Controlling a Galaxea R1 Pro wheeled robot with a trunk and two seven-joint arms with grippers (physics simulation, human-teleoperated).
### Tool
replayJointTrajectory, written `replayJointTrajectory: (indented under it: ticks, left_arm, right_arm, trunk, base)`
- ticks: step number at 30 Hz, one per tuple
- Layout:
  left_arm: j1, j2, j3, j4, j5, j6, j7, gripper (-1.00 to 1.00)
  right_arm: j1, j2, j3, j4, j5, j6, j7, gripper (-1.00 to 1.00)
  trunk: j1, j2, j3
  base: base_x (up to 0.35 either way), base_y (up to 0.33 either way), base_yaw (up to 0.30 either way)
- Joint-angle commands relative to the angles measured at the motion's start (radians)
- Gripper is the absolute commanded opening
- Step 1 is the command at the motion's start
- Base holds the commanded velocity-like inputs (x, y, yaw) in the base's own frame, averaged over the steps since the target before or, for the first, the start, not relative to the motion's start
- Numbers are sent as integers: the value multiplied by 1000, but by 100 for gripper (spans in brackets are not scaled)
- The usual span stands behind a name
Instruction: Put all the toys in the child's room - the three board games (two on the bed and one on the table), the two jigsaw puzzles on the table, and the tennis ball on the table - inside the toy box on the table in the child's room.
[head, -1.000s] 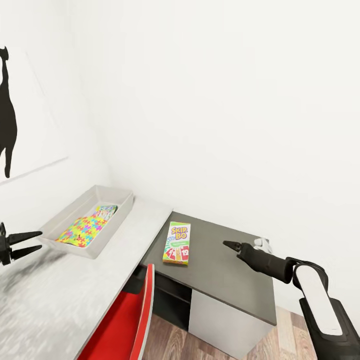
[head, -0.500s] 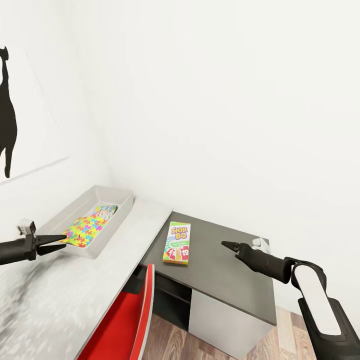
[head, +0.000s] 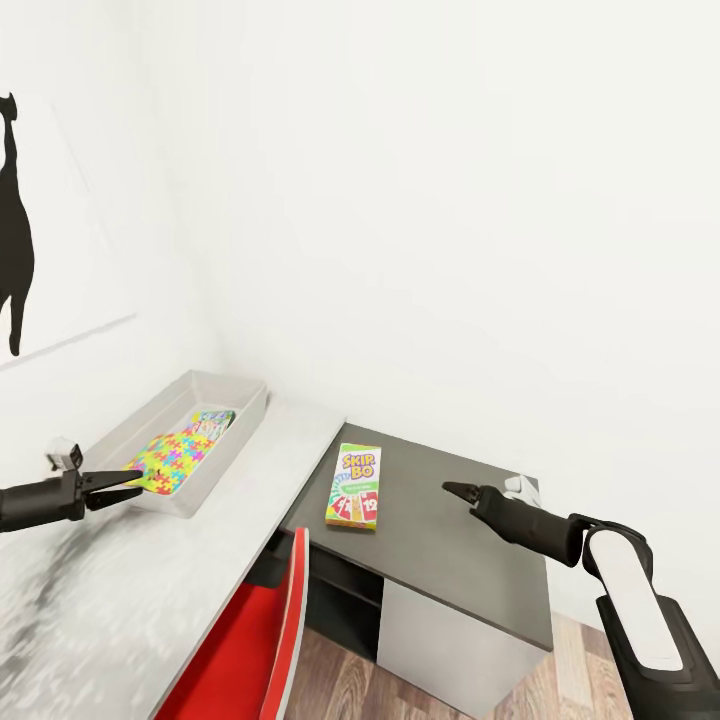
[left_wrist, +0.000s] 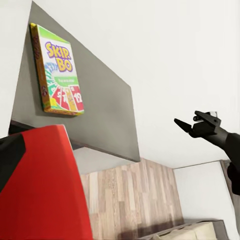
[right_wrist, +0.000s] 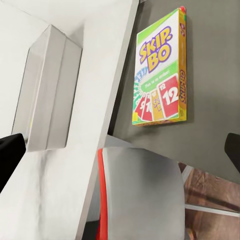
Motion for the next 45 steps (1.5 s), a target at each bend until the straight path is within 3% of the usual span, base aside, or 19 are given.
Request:
replayJointTrajectory:
  ticks: [1, 10, 45]
  left_arm:
    - [-1, 0, -3, 1, 4, 5, -1, 100]
    - [-1, -1, -3, -1, 3, 5, 0, 100]
    - [-1, -2, -3, -1, 2, 5, 2, 100]
  right_arm:
    - [-1, 0, -1, -1, -11, 4, -10, 100]
    - [-1, 0, -1, -1, -11, 4, -10, 100]
    - [-1, 0, -11, -3, -11, 0, -12, 100]
  trunk:
    - [1, -2, -2]
    - [1, -2, -2]
    - [1, -2, -2]
  base:
    - [0, 0, 0]
    - [0, 0, -95]
    - [0, 0, -262]
